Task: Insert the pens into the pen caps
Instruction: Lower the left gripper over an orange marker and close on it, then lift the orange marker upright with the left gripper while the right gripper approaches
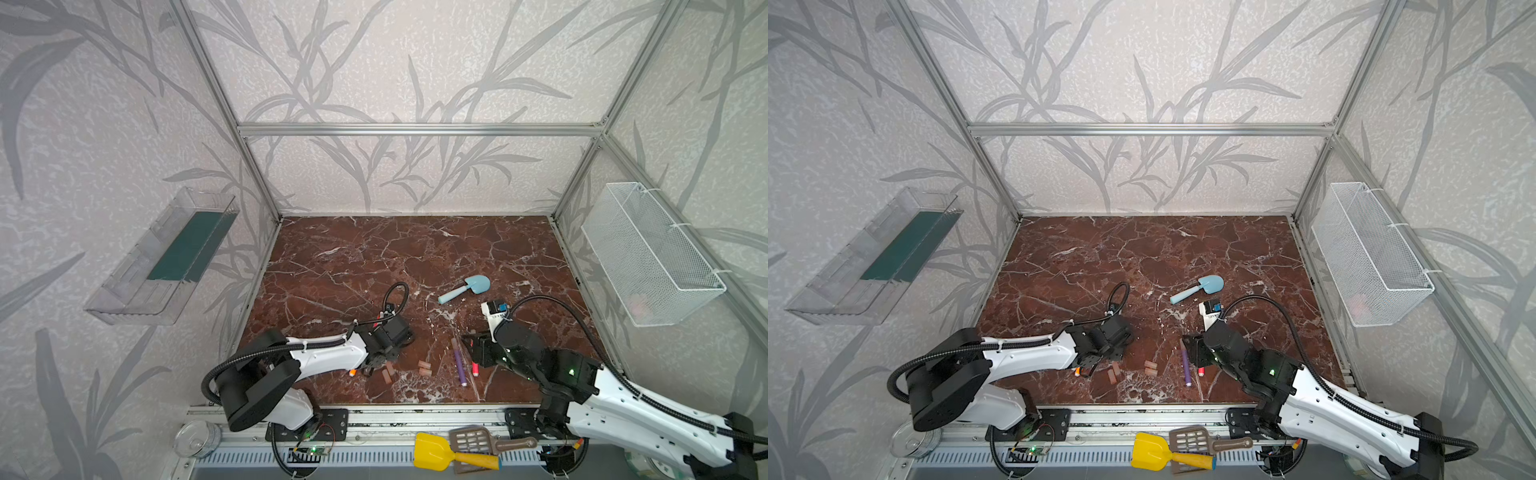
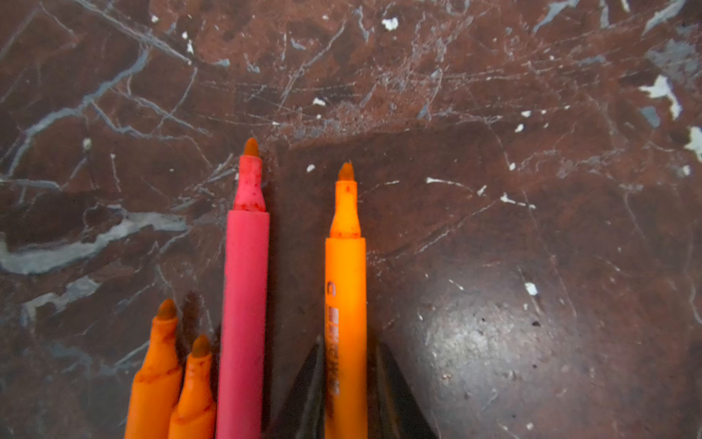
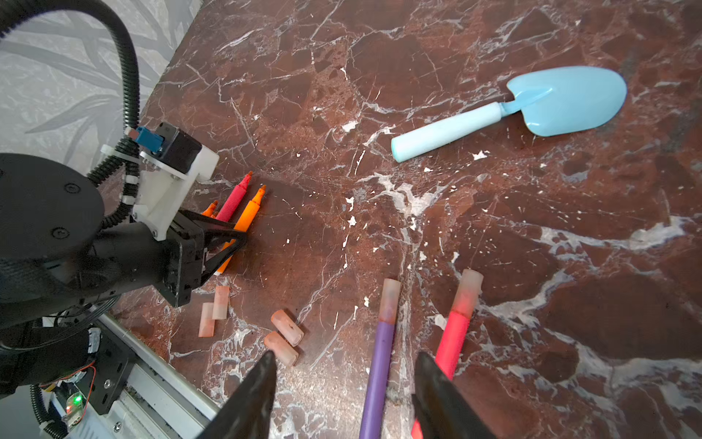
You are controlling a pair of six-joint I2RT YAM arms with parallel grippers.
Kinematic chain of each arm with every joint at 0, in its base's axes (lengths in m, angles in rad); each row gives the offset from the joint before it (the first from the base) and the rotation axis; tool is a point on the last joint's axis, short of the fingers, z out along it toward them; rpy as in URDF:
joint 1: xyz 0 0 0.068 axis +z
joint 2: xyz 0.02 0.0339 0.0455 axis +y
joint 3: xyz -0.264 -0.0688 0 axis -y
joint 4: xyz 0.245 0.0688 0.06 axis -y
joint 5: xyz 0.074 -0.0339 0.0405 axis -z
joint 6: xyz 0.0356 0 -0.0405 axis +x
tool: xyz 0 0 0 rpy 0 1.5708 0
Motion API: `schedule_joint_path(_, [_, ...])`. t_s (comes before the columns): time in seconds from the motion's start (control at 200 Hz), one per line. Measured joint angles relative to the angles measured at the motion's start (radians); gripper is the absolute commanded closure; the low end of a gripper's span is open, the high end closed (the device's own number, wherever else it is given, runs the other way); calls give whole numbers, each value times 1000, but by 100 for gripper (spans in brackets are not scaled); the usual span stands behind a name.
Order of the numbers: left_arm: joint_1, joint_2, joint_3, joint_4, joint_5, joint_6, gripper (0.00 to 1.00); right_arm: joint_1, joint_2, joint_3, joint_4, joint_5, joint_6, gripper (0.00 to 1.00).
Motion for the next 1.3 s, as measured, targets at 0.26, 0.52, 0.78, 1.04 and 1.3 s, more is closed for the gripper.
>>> schedule_joint_path(0.26, [0, 18, 16, 0, -13, 4, 82, 1, 11, -13, 51, -12, 11, 43])
schedule_joint_path(0.52, [12, -46, 14, -11, 32, 30, 88, 1, 67, -50, 171, -27, 48, 43])
schedule_joint_path(0.78, [29, -211, -4, 29, 112, 57, 92, 19, 266, -100, 443, -87, 125, 43])
schedule_joint_path(1.04, [29, -389, -97, 120, 261, 100, 92, 99, 487, -74, 697, -97, 188, 43])
schedule_joint_path(1.3, [29, -492, -122, 160, 353, 118, 93, 119, 623, 9, 852, -93, 231, 43])
